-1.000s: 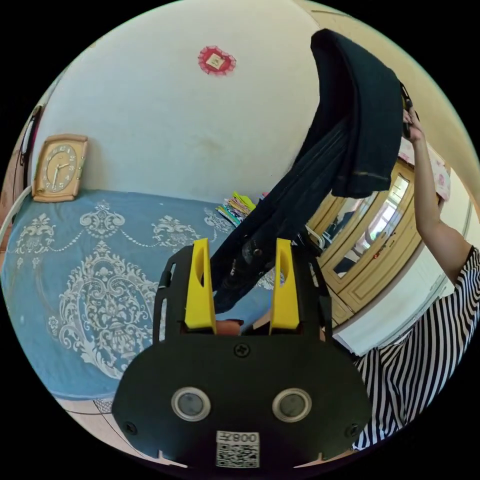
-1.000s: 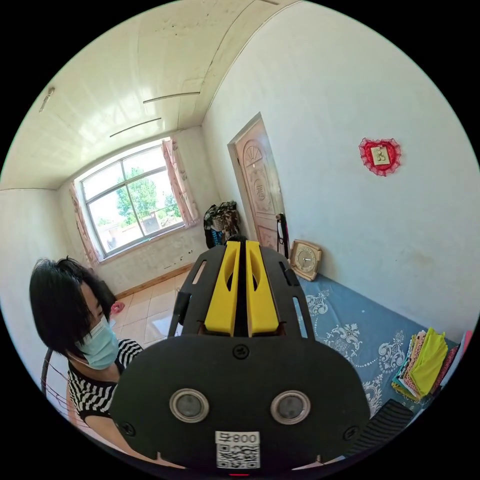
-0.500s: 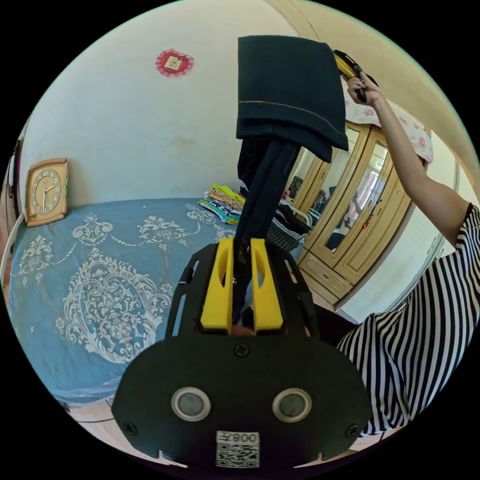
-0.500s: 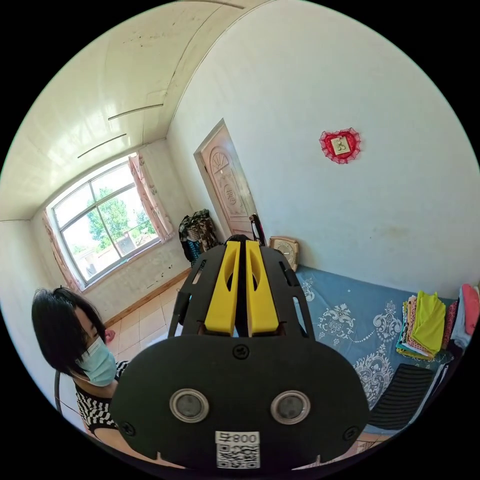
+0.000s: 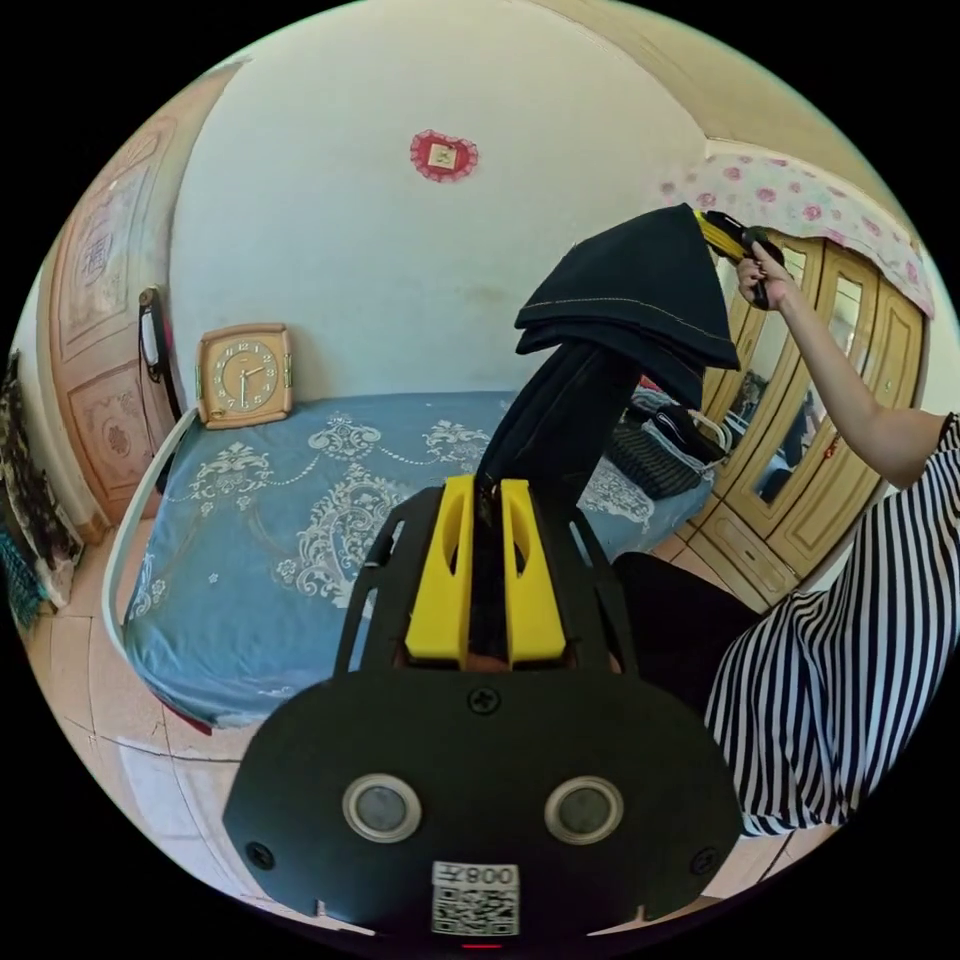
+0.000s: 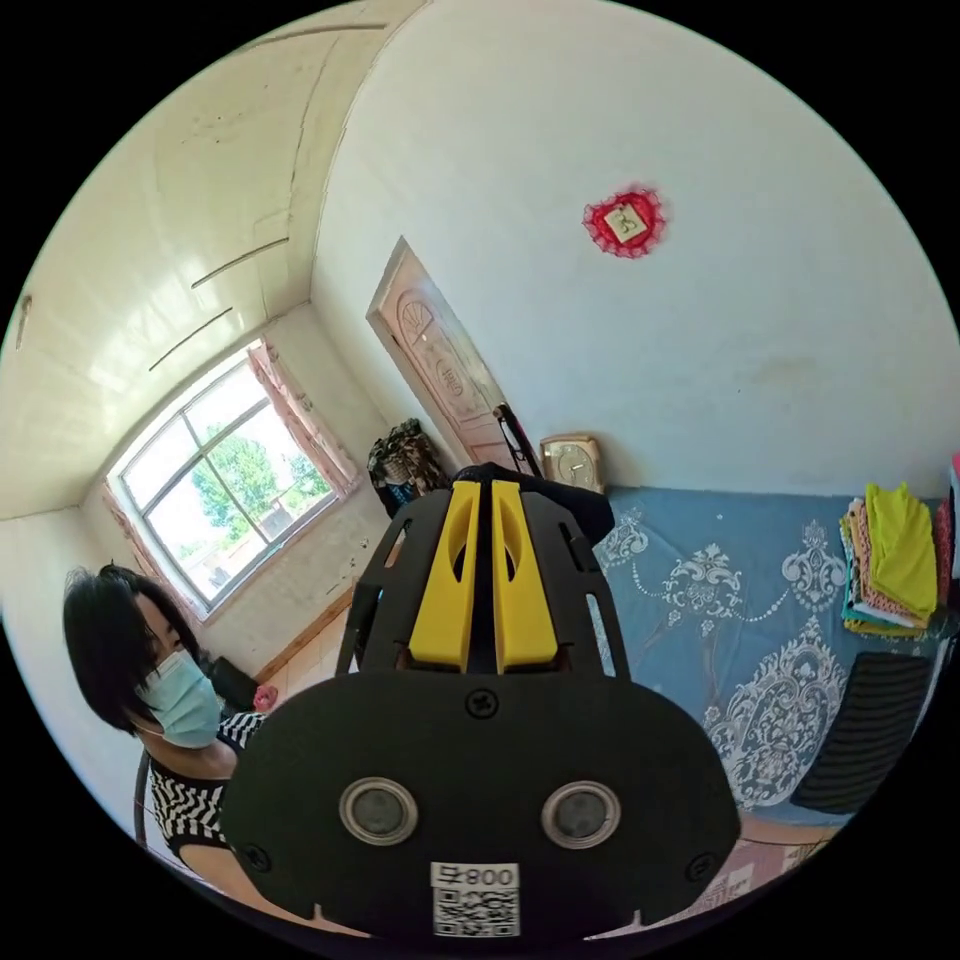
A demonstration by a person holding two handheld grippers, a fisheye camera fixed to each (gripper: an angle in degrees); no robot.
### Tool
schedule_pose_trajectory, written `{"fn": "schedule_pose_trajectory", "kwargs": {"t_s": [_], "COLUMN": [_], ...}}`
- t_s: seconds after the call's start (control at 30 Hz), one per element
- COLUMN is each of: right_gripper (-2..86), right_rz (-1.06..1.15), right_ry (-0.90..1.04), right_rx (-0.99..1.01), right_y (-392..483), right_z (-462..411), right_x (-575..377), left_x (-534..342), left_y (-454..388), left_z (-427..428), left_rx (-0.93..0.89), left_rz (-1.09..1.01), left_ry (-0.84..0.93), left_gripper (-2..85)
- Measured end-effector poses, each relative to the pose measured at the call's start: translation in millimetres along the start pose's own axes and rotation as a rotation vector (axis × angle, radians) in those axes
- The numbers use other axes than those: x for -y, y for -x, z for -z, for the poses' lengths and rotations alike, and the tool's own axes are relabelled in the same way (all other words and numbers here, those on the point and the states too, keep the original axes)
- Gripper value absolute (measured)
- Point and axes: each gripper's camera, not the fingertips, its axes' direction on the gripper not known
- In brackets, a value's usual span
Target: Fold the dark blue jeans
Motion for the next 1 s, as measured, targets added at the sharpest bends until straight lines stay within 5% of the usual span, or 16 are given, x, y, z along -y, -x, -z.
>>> {"fn": "schedule_pose_trajectory", "kwargs": {"t_s": [0.33, 0.6, 0.8, 1.0], "right_gripper": [1.8, 2.1, 1.8, 0.6], "right_rz": [-0.41, -0.901, -0.755, -0.436], "right_ry": [0.052, 0.135, 0.2, 0.285], "right_rx": [-0.054, -0.182, -0.231, -0.401], "right_y": [-196.3, -372.0, -390.4, -352.8], "right_z": [-58.2, -120.8, -156.2, -210.5], "right_x": [-80.5, -201.5, -183.7, -129.0], "left_x": [61.9, 79.1, 101.6, 105.9], "left_y": [33.7, 44.2, 44.7, 77.7], "left_z": [-43.2, -199.8, -204.8, -191.3], "left_rx": [0.058, 0.052, 0.206, -0.068], "left_rz": [0.01, 0.013, -0.065, 0.148], "left_ry": [0.256, 0.666, 0.67, 0.54], "left_gripper": [2.0, 5.6, 4.2, 8.6]}}
